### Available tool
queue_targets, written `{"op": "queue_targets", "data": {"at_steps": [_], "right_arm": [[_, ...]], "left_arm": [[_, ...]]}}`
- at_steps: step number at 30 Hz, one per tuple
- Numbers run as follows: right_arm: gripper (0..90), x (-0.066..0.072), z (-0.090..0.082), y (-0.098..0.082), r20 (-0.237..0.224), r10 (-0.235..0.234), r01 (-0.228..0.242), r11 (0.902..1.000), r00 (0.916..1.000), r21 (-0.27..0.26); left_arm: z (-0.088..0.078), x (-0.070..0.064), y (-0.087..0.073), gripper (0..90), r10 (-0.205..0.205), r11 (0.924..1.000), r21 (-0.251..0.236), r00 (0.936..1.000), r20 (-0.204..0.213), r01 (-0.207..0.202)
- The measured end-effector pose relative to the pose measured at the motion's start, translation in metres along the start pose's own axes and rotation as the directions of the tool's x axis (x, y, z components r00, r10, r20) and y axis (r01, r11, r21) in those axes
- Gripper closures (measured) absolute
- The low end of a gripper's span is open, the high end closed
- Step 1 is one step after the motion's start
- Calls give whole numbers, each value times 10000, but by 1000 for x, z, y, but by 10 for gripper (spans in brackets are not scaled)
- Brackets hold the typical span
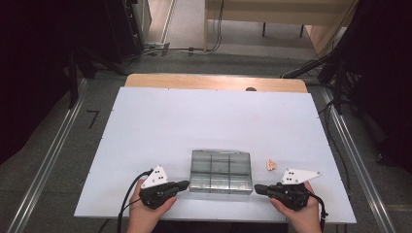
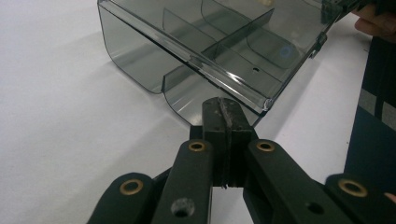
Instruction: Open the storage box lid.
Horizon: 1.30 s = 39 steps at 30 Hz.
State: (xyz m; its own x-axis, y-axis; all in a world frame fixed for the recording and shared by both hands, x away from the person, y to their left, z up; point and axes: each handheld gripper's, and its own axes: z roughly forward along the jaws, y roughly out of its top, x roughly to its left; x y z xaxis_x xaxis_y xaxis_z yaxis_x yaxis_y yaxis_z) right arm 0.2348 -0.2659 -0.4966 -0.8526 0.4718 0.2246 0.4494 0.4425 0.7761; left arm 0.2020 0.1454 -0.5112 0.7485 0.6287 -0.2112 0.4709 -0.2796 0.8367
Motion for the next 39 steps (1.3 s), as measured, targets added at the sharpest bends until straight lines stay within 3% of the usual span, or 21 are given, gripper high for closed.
{"op": "queue_targets", "data": {"at_steps": [7, 14, 39], "right_arm": [[883, -1, 3, -1, -93, -46, 48, 9999, 9999, 165], [883, -3, 0, -2, -282, 12, -15, 10000, 9996, -97], [883, 0, -1, 0, -62, -222, 221, 9996, 9997, -146]], "left_arm": [[0, -1, 0, 892, -35, 10000, -35, 9999, 154, 36], [1, -3, -1, 892, 30, 10000, -21, 9992, 386, -29], [0, -2, 0, 891, 32, 9997, -257, 9978, 668, -15]]}}
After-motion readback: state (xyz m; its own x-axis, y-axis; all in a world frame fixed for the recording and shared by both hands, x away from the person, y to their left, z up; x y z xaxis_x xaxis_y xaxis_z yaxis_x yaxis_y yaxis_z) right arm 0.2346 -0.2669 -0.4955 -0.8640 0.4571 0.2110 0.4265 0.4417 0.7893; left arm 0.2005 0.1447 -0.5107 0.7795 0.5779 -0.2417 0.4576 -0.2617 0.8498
